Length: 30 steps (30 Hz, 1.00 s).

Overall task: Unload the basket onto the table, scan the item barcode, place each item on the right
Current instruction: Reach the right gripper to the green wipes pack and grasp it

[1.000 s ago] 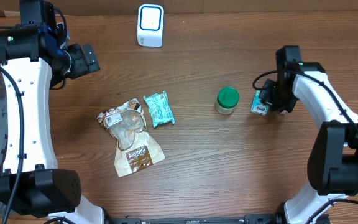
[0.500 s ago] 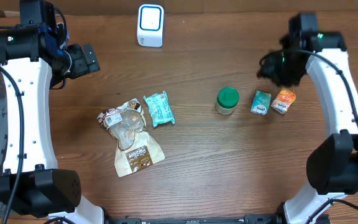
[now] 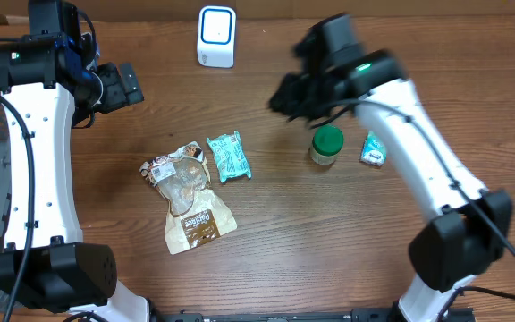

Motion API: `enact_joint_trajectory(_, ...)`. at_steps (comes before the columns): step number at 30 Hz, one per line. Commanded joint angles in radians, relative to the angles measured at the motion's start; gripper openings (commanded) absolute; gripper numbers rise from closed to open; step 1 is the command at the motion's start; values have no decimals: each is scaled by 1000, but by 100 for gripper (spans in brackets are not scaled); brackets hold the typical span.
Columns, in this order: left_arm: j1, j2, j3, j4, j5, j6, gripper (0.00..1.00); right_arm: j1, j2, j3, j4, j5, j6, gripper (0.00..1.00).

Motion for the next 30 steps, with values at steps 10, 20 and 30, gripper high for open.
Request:
enact_joint_trajectory(10, -5, -11, 9, 1, 6, 0, 100, 277, 207, -68, 237, -10, 190, 26)
enact_joint_trajectory(20, -5, -11, 9, 1, 6, 0, 100, 324, 286, -74, 241, 48, 283, 31)
enact_joint_trajectory(30, -5, -11, 9, 2, 6, 0, 100, 322, 304, -83, 217, 71, 283, 33)
